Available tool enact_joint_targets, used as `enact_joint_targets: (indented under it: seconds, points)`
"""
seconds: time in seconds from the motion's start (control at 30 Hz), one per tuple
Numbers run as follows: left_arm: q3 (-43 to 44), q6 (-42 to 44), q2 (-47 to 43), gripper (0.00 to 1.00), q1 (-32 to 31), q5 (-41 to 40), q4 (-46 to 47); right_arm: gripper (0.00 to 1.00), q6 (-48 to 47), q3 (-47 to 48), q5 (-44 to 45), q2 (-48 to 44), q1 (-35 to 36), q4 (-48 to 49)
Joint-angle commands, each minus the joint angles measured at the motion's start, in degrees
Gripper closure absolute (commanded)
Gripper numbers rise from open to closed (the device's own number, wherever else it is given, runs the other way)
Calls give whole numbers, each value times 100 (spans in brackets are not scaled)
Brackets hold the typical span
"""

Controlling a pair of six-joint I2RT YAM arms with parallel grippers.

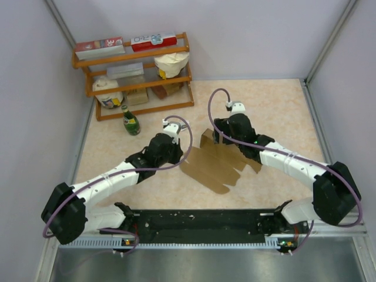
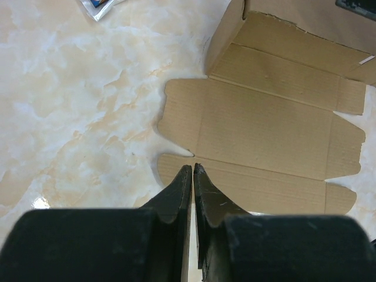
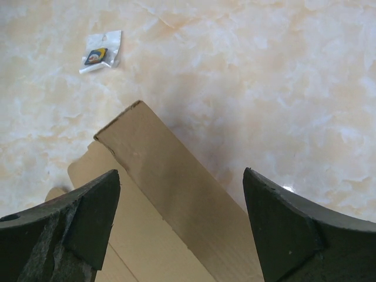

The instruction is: Fold the paper box

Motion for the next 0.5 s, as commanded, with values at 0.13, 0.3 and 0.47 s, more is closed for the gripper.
enact_joint_targets:
  seconds: [0.13,0.3,0.47]
  points:
    - [202,117,-66,94,10,17,-50,16,-435,716,-447,358,-56,134]
    - [237,152,-84,95,10,26,-216,16,-699,523,-711,131,-56,450]
    - [272,214,-102,98,1,0,-366,16,-840,417,-413,-230,-56,390]
